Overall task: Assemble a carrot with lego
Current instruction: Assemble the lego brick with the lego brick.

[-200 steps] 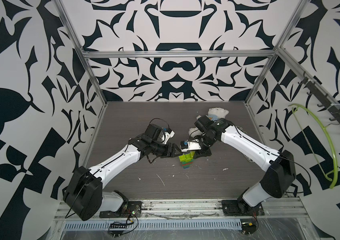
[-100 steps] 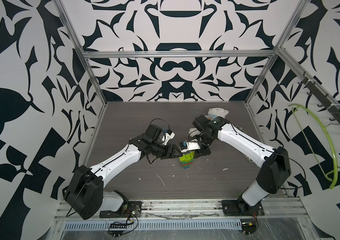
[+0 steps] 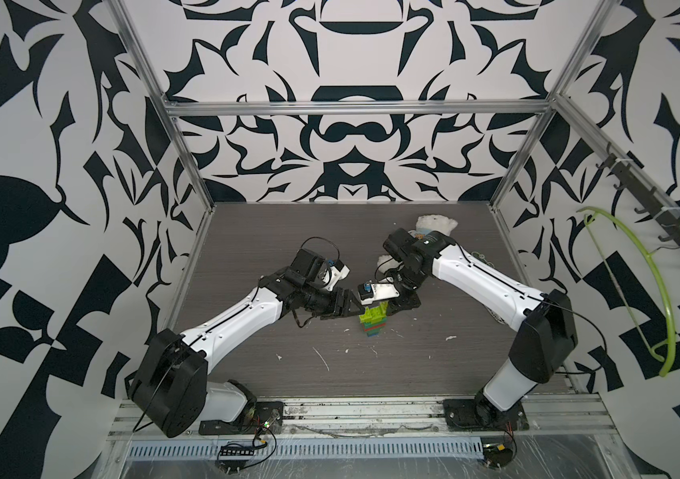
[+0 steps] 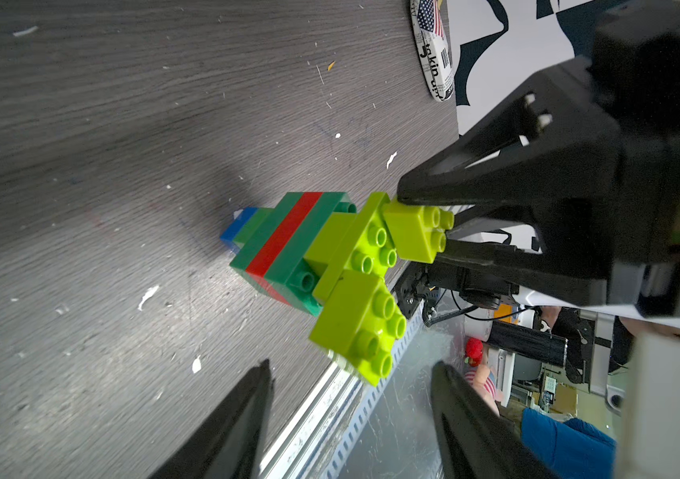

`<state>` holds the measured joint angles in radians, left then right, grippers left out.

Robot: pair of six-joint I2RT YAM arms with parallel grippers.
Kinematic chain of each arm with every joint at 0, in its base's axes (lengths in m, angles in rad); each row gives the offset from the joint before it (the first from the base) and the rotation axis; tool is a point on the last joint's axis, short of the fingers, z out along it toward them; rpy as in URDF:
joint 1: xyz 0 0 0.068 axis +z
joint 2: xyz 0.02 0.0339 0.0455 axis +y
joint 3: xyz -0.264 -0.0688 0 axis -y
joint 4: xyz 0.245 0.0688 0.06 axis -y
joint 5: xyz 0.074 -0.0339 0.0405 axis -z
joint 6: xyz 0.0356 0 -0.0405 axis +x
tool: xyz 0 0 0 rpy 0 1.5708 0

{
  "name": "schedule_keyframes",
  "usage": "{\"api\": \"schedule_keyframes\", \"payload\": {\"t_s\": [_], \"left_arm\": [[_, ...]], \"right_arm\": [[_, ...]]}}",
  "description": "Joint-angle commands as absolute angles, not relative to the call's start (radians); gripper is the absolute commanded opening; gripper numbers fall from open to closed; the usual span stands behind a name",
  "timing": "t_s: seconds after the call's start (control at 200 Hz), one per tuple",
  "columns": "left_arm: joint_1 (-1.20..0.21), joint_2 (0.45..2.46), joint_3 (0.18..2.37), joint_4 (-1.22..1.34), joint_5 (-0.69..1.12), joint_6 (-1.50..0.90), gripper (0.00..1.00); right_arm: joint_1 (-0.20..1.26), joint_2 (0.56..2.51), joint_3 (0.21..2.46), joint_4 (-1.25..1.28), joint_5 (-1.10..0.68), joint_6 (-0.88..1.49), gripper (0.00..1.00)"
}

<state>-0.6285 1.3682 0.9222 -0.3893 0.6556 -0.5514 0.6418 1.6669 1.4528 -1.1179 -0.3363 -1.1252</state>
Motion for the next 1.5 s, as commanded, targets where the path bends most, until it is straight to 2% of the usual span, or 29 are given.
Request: {"api": "schedule_keyframes", "payload": {"t_s": [0.0,1.09,1.5], "left_arm": [[-0.625,1.373,0.931,-0.415,0.675,-0.543,0.67],[-0.630,1.410,0.920,-0.352,0.698,-0.584,0.67],[-0.632,1.441,0.902,-0.317,0.715,-0.589,0.59]], "right_arm": [[0.649,1.667,1.483,-1.159,-0.335,-1.145,0.04],[0.654,1.647,1.466,-1.134,-0.341,-1.143,0.02],[0.640,1.618,1.419,-1.110,-0.374,-1.143,0.02]]}}
